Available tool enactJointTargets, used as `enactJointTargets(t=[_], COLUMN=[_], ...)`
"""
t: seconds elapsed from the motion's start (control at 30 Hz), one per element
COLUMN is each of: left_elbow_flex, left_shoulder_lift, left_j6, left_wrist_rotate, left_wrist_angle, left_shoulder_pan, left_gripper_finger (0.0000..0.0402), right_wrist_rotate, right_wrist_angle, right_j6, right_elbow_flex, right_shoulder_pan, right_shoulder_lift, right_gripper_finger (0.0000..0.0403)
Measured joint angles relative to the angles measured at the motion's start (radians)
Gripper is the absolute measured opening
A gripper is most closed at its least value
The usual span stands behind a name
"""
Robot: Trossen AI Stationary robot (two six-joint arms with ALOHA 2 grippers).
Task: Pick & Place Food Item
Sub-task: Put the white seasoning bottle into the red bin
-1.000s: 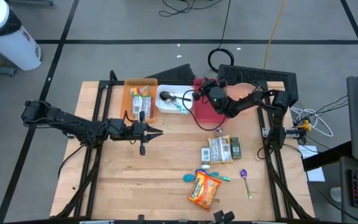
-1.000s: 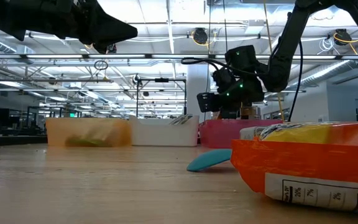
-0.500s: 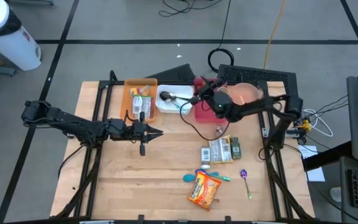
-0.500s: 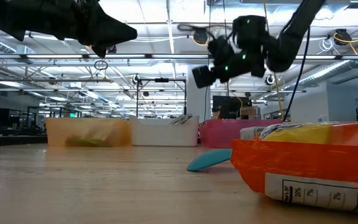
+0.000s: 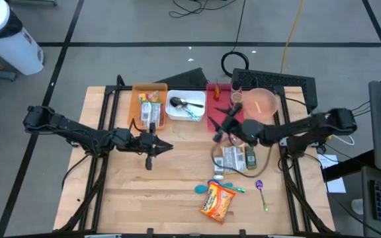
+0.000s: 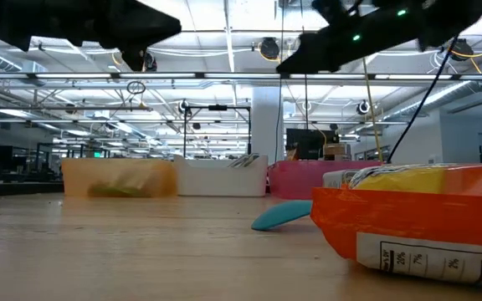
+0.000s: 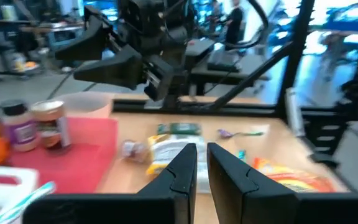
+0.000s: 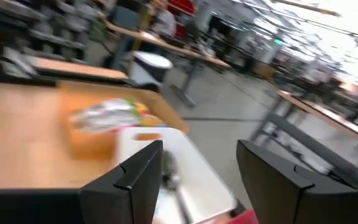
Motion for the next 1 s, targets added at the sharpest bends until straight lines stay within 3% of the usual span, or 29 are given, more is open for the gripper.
enactJointTargets(t=[0.17,0.3,0.43,0.53,1.0], left_elbow_flex=[0.001,0.001,0.001,0.001,0.001], left_shoulder_lift=[0.000,0.000,0.000,0.000,0.000], left_j6=[-0.008,-0.016,-0.026,-0.033,-0.033], left_wrist_rotate=[0.045,0.047,0.085,0.139,0.164], left_wrist_angle=[0.016,0.019,0.058,0.076,0.143], left_shoulder_pan=[-0.002,-0.001,-0.001,-0.001,-0.001], left_gripper_finger=[0.0047,0.0047,0.0047,0.0054,0.0238], right_wrist_rotate=[-0.003,-0.110,-0.235,-0.259,-0.260], right_wrist_angle=[0.006,0.006,0.006,0.013,0.004], right_j6=[0.065,0.113,0.113,0.102,0.125], right_elbow_flex=[-0.090,-0.153,-0.180,-0.180,-0.181], right_shoulder_pan=[0.140,0.220,0.247,0.243,0.217], right_shoulder_lift=[-0.087,-0.124,-0.136,-0.136,-0.136], right_gripper_finger=[0.0199,0.0199,0.0199,0.0199,0.0199])
